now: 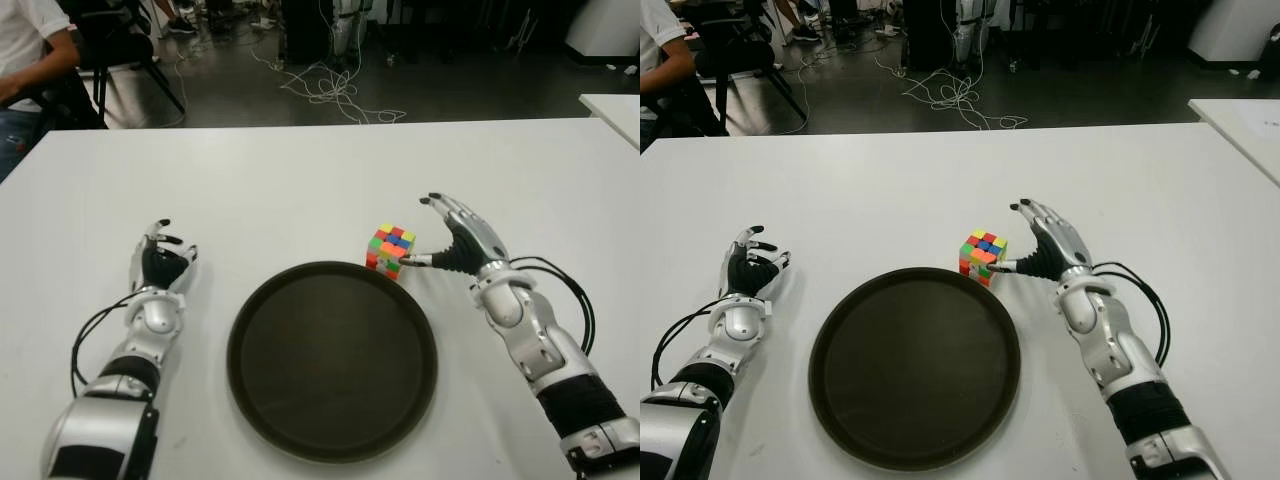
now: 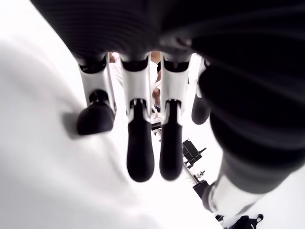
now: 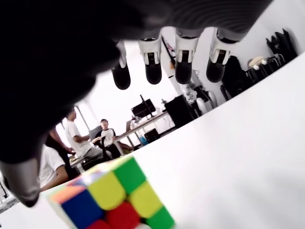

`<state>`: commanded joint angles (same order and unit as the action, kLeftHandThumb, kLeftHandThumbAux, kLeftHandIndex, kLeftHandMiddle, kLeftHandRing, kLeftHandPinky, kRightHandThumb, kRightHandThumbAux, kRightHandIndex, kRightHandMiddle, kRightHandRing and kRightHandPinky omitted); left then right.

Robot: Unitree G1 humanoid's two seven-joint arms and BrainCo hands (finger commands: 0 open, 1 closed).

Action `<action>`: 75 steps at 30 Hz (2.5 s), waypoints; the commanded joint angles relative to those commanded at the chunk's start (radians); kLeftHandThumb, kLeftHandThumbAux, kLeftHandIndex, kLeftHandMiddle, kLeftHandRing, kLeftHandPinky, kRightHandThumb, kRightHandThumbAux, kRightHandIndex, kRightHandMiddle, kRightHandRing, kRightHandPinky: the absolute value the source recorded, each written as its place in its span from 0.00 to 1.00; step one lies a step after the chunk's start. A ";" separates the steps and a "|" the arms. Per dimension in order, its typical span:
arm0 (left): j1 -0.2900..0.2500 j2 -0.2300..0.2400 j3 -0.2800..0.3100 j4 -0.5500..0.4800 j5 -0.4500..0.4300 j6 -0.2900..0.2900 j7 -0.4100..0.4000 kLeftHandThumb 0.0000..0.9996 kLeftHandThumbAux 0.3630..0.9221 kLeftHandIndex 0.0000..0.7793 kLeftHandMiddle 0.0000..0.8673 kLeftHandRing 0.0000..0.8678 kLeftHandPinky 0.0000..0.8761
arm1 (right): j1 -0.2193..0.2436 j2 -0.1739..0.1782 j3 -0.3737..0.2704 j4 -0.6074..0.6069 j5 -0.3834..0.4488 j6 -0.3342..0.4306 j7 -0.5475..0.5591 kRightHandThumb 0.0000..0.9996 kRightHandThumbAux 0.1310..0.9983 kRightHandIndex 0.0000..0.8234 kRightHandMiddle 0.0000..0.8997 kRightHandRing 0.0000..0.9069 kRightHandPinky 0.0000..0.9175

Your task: Pick up the Rubik's Cube and put it in the plate

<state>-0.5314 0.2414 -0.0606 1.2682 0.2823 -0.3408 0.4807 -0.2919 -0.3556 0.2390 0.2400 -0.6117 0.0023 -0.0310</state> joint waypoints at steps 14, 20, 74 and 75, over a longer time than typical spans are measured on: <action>-0.001 -0.003 -0.011 -0.004 0.005 0.007 0.002 0.12 0.71 0.22 0.35 0.40 0.41 | -0.028 -0.027 0.015 -0.090 -0.030 0.060 0.104 0.00 0.43 0.00 0.00 0.00 0.05; -0.004 -0.003 -0.024 -0.003 0.017 0.012 0.012 0.10 0.70 0.22 0.36 0.40 0.41 | -0.079 -0.024 0.031 -0.056 -0.045 0.064 0.117 0.00 0.43 0.00 0.00 0.00 0.06; 0.006 -0.005 -0.044 0.004 0.018 -0.021 0.036 0.16 0.70 0.24 0.34 0.38 0.39 | -0.266 -0.016 0.198 0.172 -0.138 0.009 0.129 0.04 0.61 0.00 0.00 0.01 0.05; 0.006 -0.005 -0.044 0.004 0.018 -0.020 0.036 0.15 0.70 0.24 0.34 0.38 0.38 | -0.267 -0.017 0.200 0.173 -0.137 0.008 0.132 0.05 0.61 0.00 0.00 0.00 0.04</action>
<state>-0.5255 0.2365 -0.1045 1.2722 0.3002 -0.3612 0.5170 -0.5594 -0.3729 0.4390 0.4131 -0.7492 0.0101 0.1006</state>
